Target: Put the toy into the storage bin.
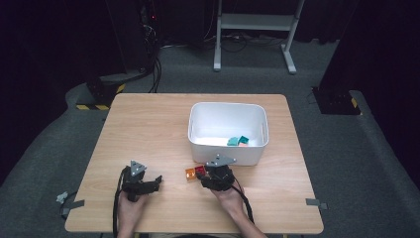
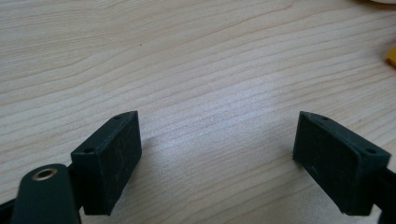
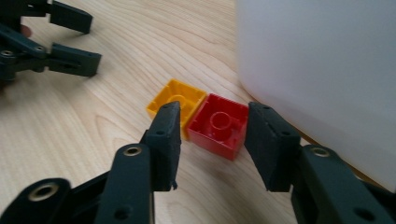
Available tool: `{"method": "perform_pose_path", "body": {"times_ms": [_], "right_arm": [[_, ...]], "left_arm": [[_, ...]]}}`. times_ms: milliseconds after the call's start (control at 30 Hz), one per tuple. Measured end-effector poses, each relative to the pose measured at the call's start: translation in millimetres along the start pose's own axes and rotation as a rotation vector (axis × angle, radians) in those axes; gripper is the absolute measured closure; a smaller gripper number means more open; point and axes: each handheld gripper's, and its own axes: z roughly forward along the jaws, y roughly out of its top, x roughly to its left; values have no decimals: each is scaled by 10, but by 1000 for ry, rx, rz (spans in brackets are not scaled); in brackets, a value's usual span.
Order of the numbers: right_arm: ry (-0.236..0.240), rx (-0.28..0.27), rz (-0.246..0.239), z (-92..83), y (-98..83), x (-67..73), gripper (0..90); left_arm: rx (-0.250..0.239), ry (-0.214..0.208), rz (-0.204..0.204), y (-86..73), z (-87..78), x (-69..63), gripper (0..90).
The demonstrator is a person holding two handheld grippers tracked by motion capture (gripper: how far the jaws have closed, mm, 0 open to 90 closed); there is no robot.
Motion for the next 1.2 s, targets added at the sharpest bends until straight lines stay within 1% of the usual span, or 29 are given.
{"method": "perform_pose_path", "body": {"times_ms": [133,267,300,467,500,667,833,1067,1200], "right_arm": [[-15,13,21,27,-10,-43,606],[-21,11,24,47,-11,-58,633],[-25,15,32,52,-9,-58,638],[-35,13,28,65,2,-75,655],[-42,20,36,72,6,-80,662],[-56,28,32,90,2,-94,677],[-60,33,21,105,-7,-98,703],[-61,44,34,106,-40,-114,741],[-62,46,28,91,-51,-111,769]], "left_arm": [[0,0,0,0,0,0,155],[0,0,0,0,0,0,155],[0,0,0,0,0,0,155],[0,0,0,0,0,0,154],[0,0,0,0,0,0,155],[0,0,0,0,0,0,155],[0,0,-1,0,0,-1,154],[0,0,0,0,0,0,155],[0,0,0,0,0,0,155]]}}
